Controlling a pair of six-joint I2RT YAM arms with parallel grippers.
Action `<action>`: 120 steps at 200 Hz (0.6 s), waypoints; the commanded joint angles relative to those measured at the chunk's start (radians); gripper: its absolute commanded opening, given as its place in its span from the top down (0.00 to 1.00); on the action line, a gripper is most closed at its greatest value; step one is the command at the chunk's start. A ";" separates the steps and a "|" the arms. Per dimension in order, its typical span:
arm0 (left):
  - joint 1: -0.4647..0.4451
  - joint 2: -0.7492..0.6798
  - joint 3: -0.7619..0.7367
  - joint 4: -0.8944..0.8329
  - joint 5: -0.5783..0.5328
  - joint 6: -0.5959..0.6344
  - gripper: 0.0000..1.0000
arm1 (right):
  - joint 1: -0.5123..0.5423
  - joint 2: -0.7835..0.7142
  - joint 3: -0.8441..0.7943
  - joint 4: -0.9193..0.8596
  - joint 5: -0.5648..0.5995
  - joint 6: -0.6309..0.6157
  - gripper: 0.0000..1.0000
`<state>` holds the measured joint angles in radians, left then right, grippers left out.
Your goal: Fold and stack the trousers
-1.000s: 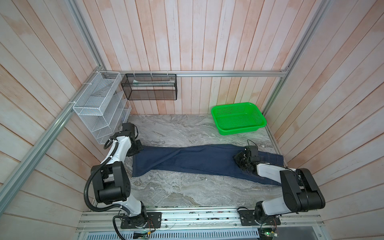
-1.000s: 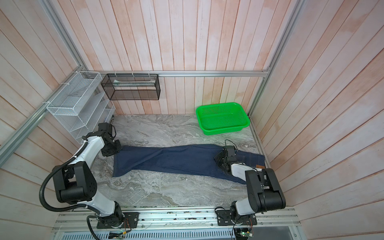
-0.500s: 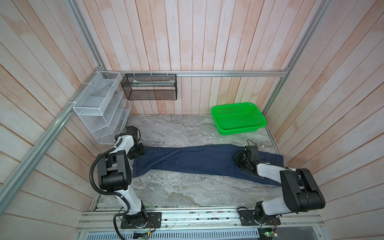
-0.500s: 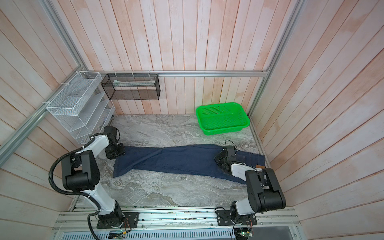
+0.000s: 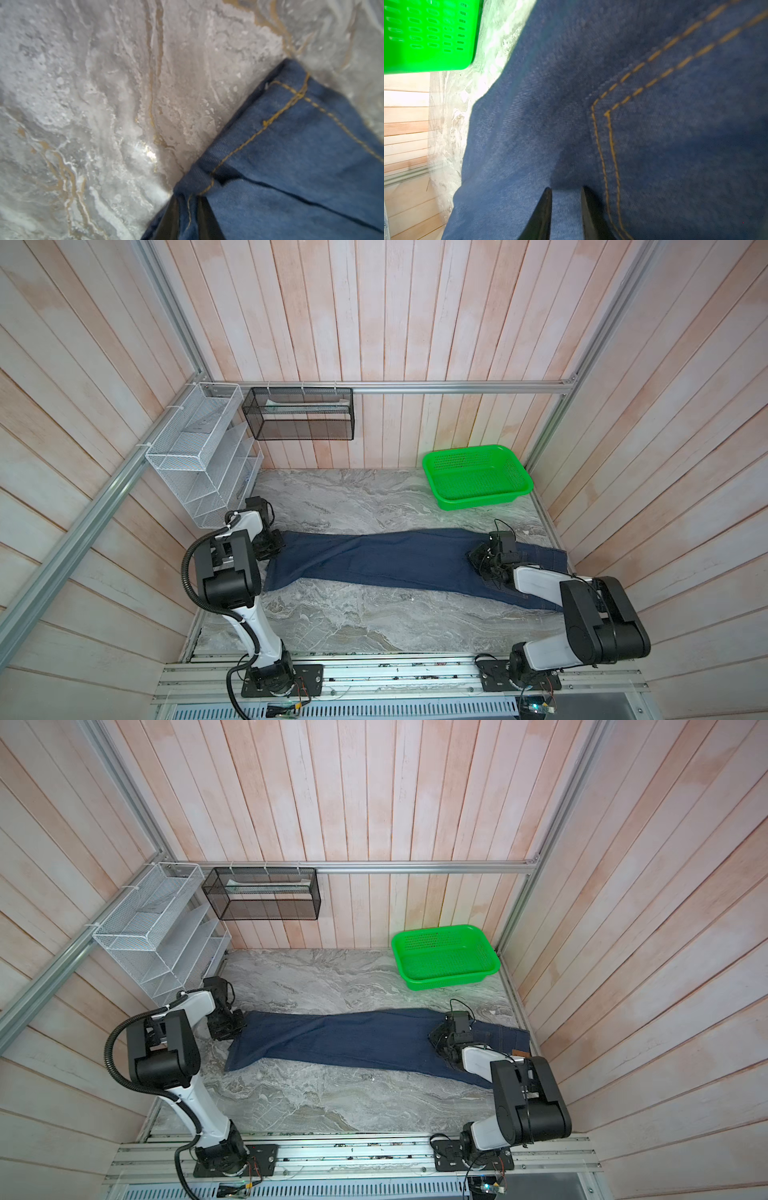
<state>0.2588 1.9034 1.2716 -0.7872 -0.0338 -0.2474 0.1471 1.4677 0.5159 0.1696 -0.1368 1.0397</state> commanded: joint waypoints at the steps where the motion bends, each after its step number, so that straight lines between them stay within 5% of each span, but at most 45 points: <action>1: -0.001 -0.029 0.014 0.015 -0.025 -0.001 0.86 | -0.001 0.006 -0.010 -0.107 0.008 -0.011 0.72; 54: -0.025 -0.102 0.050 -0.036 -0.084 0.016 0.84 | -0.001 0.013 -0.011 -0.099 0.008 -0.010 0.72; 120: -0.033 -0.086 0.050 -0.032 -0.067 0.035 1.00 | -0.001 0.016 -0.010 -0.099 0.008 -0.013 0.72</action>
<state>0.2241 1.8339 1.2980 -0.8364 -0.0834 -0.2222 0.1471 1.4677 0.5159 0.1696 -0.1371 1.0397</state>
